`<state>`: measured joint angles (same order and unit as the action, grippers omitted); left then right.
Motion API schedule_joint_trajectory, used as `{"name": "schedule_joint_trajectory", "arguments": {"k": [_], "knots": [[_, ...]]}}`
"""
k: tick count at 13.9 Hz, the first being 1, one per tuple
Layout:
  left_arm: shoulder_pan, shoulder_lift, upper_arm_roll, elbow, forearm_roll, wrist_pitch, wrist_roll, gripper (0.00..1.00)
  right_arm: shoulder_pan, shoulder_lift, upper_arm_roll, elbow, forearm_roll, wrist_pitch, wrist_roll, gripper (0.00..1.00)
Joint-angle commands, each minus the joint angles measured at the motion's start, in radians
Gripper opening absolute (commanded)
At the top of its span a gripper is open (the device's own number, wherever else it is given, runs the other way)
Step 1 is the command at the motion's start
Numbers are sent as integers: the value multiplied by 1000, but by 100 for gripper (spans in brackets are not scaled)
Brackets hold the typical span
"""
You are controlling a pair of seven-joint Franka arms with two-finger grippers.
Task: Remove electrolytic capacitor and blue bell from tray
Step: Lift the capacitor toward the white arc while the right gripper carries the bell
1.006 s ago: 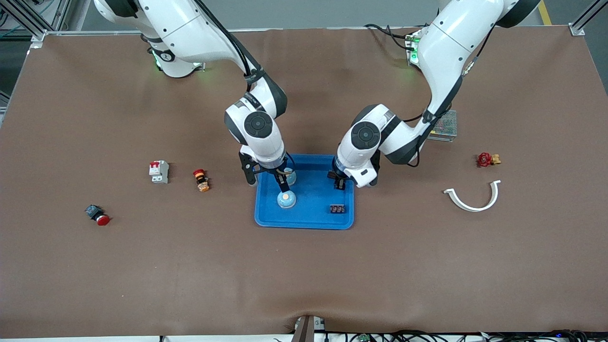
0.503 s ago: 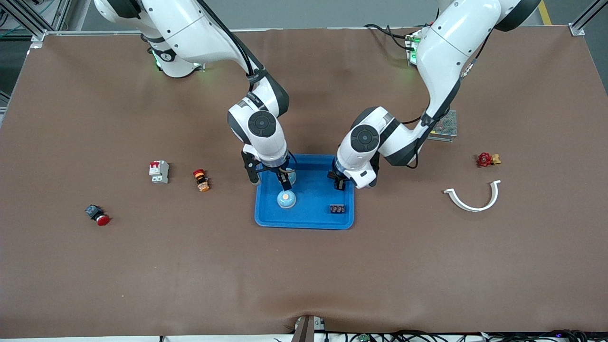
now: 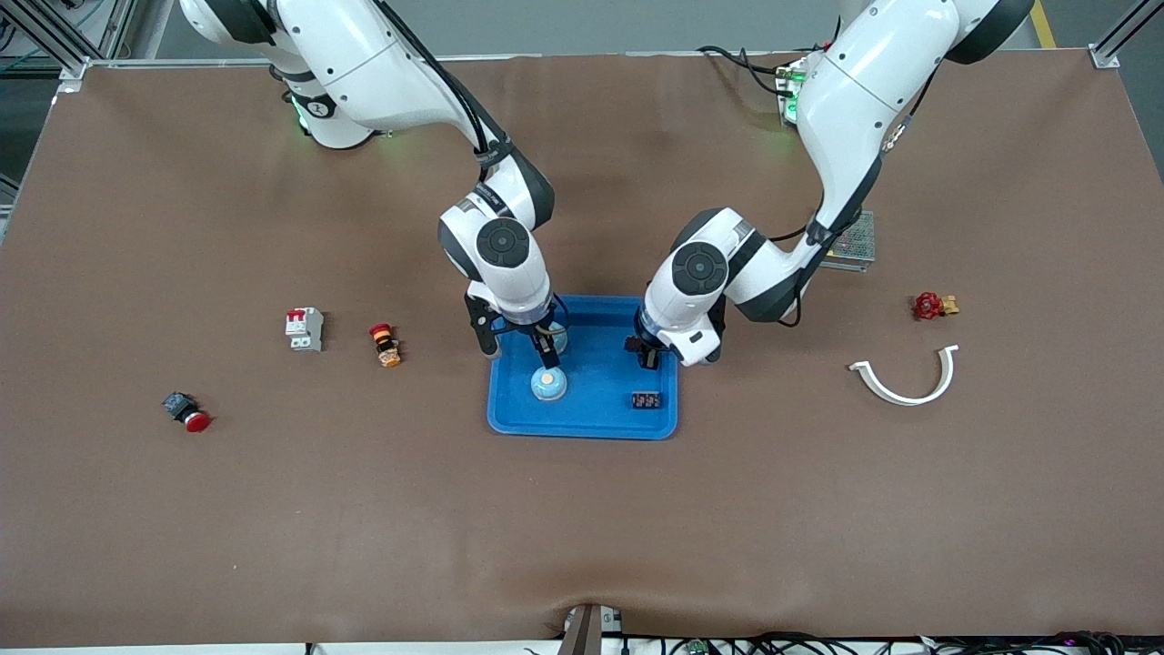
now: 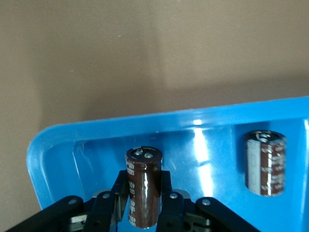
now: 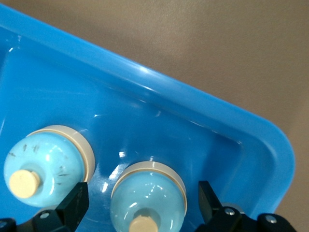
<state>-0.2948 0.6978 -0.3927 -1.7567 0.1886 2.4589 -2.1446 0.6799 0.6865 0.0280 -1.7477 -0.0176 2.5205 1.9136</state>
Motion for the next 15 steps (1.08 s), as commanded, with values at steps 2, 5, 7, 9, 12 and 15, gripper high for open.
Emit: {"name": "schedule_joint_trajectory", "arguments": {"k": [2, 5, 7, 9, 12, 15], "knots": [[-10, -26, 3, 40, 22, -29, -24, 0, 20, 25, -10, 39, -16, 3, 21, 100], [15, -96, 2, 53, 23, -138, -15, 0, 26, 24, -10, 40, -21, 1, 15, 51], [54, -159, -5, 51, 23, -240, 29, 0, 24, 24, -10, 40, -25, 0, 18, 0], [63, -222, -5, 49, 22, -310, 98, 0, 24, 24, -8, 40, -25, 0, 19, 0], [111, -280, -8, 43, 9, -380, 214, 0, 24, 13, -8, 42, -25, -3, 15, 0], [175, -319, -11, 8, 6, -459, 357, 0, 29, 7, -2, 77, -16, -28, 19, 0]]}}
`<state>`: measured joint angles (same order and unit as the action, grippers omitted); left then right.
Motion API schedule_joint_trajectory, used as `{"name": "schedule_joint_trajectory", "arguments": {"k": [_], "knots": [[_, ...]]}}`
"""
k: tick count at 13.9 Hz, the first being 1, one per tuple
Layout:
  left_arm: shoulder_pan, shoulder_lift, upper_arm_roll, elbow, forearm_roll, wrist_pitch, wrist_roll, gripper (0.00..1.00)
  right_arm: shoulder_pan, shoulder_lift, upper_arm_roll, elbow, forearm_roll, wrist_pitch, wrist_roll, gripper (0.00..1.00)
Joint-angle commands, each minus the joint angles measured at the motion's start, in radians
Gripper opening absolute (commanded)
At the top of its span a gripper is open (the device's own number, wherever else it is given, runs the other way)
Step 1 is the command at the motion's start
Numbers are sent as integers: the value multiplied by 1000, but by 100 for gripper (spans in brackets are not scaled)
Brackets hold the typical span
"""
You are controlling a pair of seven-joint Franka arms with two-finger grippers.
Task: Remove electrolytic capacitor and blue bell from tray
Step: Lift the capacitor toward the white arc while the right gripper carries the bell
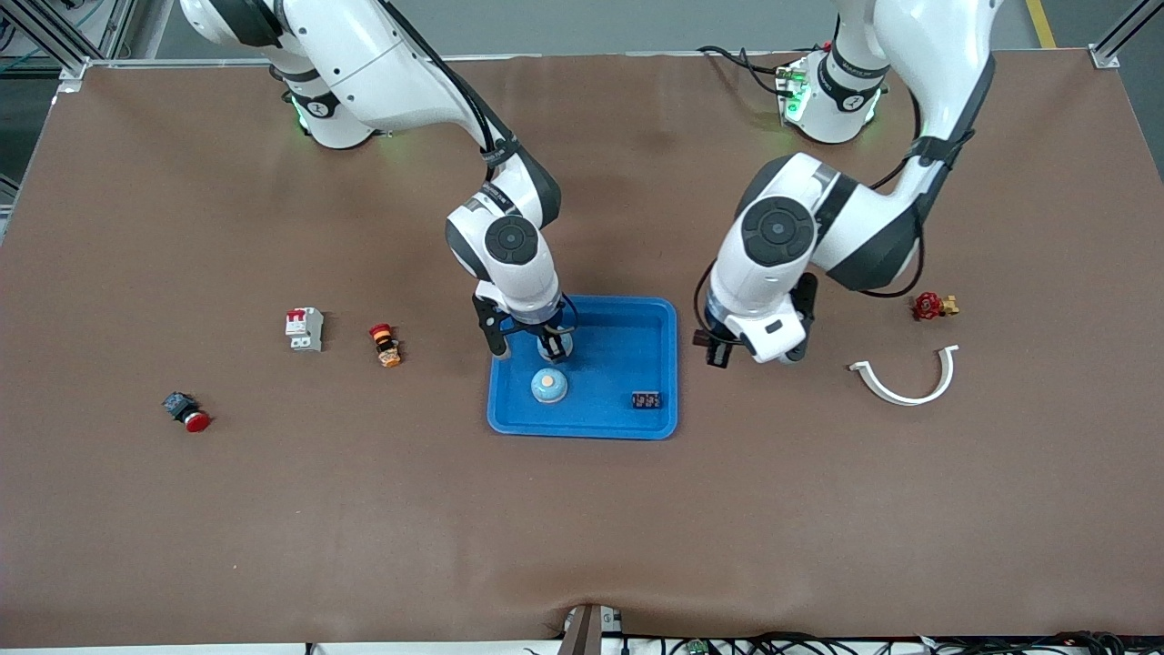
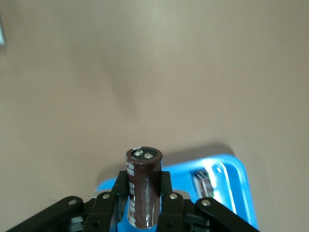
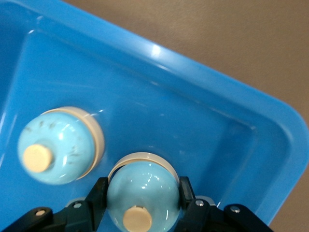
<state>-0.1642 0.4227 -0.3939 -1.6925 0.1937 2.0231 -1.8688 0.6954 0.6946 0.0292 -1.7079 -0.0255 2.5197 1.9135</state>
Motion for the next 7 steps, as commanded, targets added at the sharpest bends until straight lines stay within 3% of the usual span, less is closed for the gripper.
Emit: {"name": "schedule_joint_trajectory", "arguments": {"k": [1, 7], "knots": [[70, -67, -10, -90, 1, -23, 136, 0, 13, -1, -3, 63, -1, -53, 18, 0], [202, -81, -8, -139, 3, -6, 380, 0, -25, -1, 20, 284, 4, -396, -81, 0]]}}
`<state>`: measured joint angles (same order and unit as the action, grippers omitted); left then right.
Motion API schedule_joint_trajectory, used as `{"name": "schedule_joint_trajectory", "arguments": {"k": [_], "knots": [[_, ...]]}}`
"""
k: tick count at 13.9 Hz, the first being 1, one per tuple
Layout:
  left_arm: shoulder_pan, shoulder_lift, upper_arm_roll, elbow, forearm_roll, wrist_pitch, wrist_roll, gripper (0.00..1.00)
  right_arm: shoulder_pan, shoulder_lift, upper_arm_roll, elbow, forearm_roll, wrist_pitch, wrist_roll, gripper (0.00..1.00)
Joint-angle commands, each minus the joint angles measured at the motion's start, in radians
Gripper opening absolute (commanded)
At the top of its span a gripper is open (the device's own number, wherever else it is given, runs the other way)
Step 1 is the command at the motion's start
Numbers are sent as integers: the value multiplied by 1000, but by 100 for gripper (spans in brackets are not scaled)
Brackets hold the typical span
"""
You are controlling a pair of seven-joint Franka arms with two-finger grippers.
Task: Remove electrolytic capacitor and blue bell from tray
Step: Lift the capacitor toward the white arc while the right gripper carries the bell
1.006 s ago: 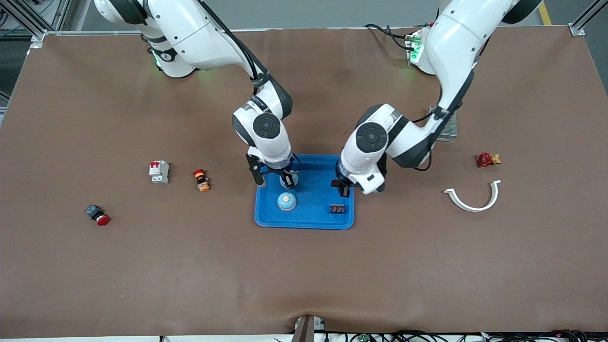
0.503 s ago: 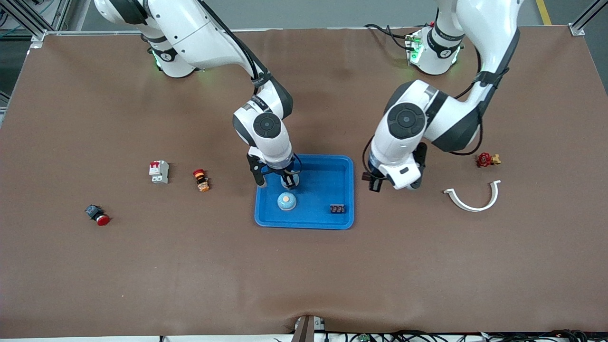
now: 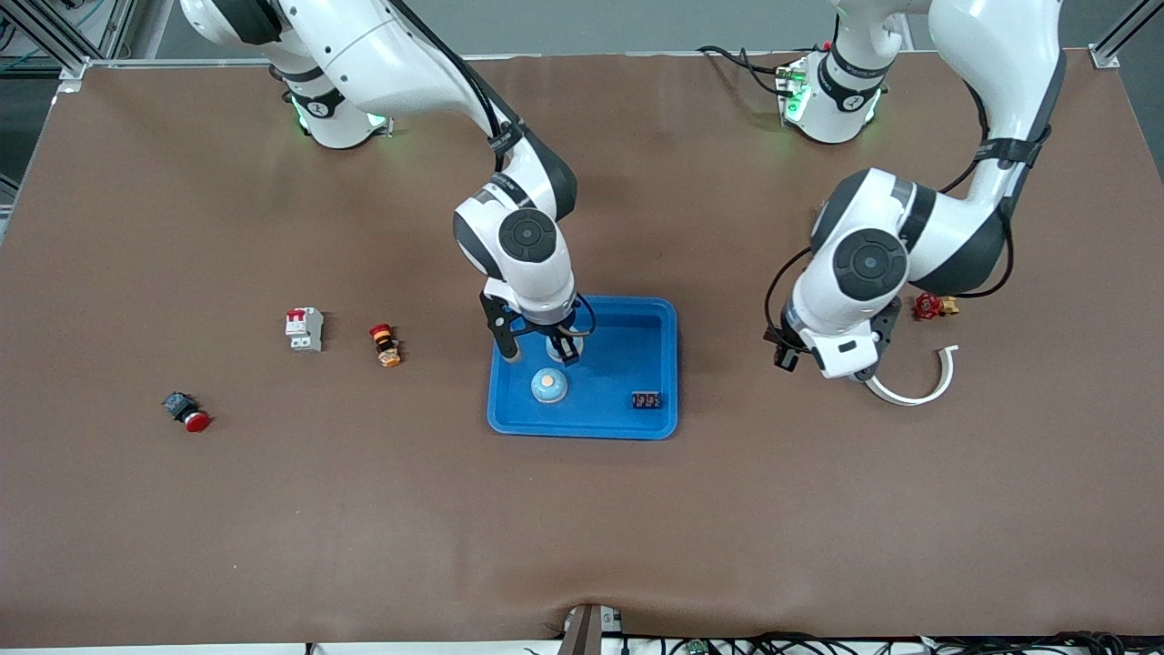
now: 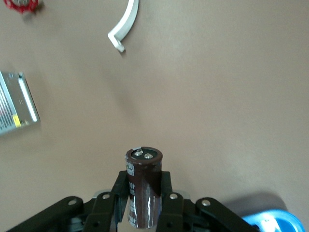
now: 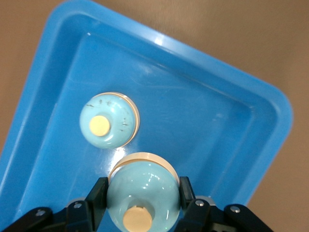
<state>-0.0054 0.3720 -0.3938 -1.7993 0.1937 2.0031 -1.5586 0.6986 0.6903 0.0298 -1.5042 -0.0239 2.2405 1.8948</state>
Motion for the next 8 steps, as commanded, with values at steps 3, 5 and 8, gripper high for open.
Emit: {"name": "schedule_joint_trajectory", "arguments": {"k": [3, 5, 8], "knots": [[97, 8, -7, -32, 3, 63, 175, 0, -112, 0, 68, 179, 2, -341, -308, 0], [113, 51, -5, -32, 13, 108, 225, 0, -149, -44, 67, 193, 1, -439, -516, 0], [127, 105, 1, -34, 18, 149, 250, 0, -204, -113, 58, 185, -16, -515, -773, 0]]}}
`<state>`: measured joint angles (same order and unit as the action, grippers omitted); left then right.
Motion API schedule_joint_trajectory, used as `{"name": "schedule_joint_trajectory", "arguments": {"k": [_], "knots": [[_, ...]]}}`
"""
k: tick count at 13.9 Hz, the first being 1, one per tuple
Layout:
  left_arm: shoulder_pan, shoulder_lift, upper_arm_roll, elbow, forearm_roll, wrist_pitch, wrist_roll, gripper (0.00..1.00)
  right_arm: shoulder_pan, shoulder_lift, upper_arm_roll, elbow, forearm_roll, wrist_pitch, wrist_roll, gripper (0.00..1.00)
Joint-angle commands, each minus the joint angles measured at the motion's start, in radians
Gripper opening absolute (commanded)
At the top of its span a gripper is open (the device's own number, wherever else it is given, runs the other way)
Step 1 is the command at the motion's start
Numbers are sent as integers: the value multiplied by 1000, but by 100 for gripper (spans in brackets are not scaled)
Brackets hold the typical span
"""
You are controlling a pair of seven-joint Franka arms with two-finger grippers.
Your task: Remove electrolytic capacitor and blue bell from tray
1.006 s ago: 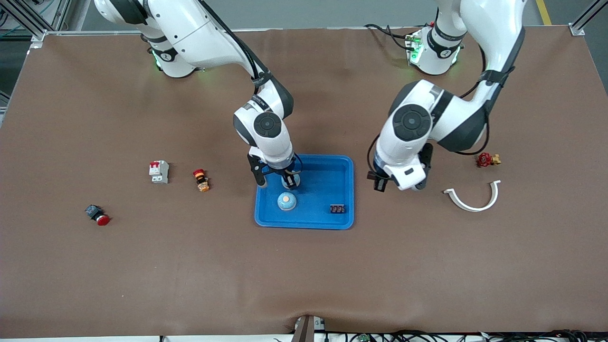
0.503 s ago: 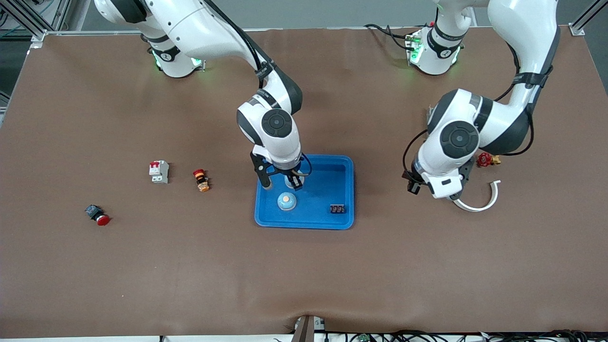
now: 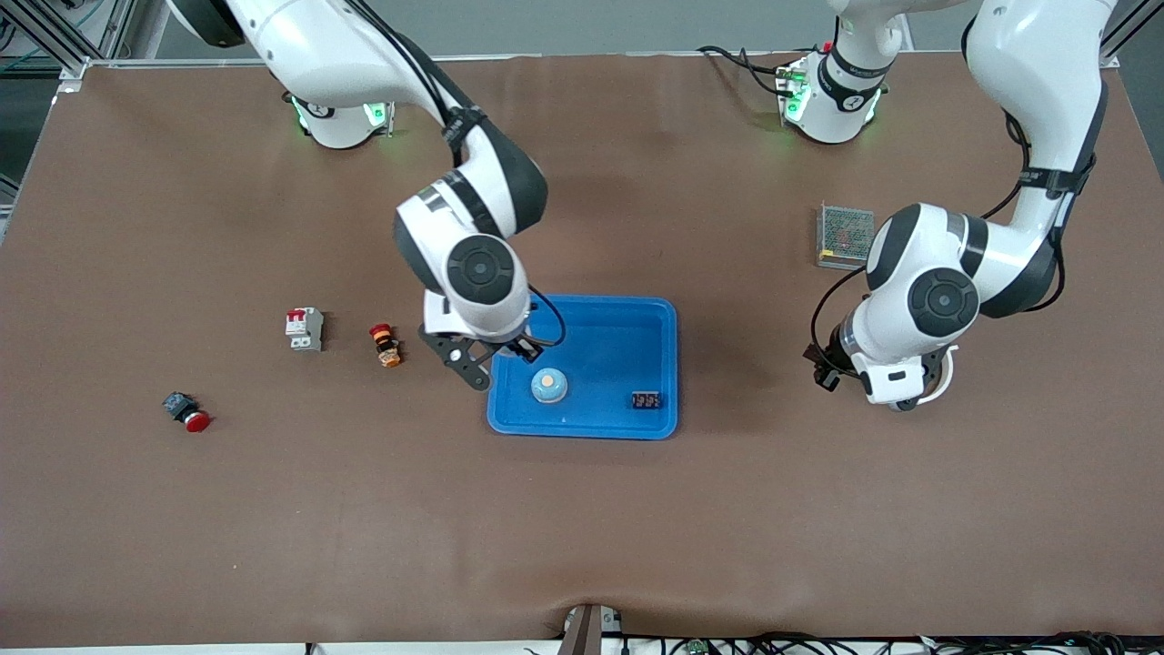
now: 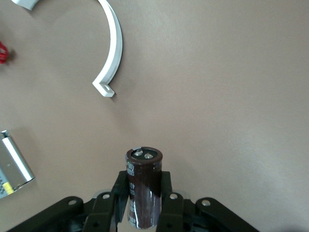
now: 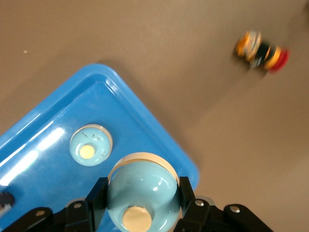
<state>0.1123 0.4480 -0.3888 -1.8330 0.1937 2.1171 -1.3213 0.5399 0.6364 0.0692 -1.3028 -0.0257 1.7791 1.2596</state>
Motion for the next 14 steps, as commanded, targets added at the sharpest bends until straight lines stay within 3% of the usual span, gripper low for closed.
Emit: {"name": "schedule_joint_trajectory", "arguments": {"k": [1, 4, 7, 11, 14], "knots": [[13, 44, -2, 0, 20, 55, 20, 0, -72, -85, 17, -22, -14, -65, -240, 0], [35, 58, -4, -37, 74, 81, 63, 0, -162, -150, 14, -48, -17, -105, -481, 0], [58, 20, -4, -127, 107, 81, 65, 0, -242, -217, 14, -146, -75, -81, -647, 0], [89, -15, -8, -236, 107, 84, 63, 0, -333, -361, 14, -433, -82, 130, -805, 0], [99, -25, -10, -301, 107, 147, 65, 0, -394, -438, 14, -576, -82, 230, -896, 0]]}}
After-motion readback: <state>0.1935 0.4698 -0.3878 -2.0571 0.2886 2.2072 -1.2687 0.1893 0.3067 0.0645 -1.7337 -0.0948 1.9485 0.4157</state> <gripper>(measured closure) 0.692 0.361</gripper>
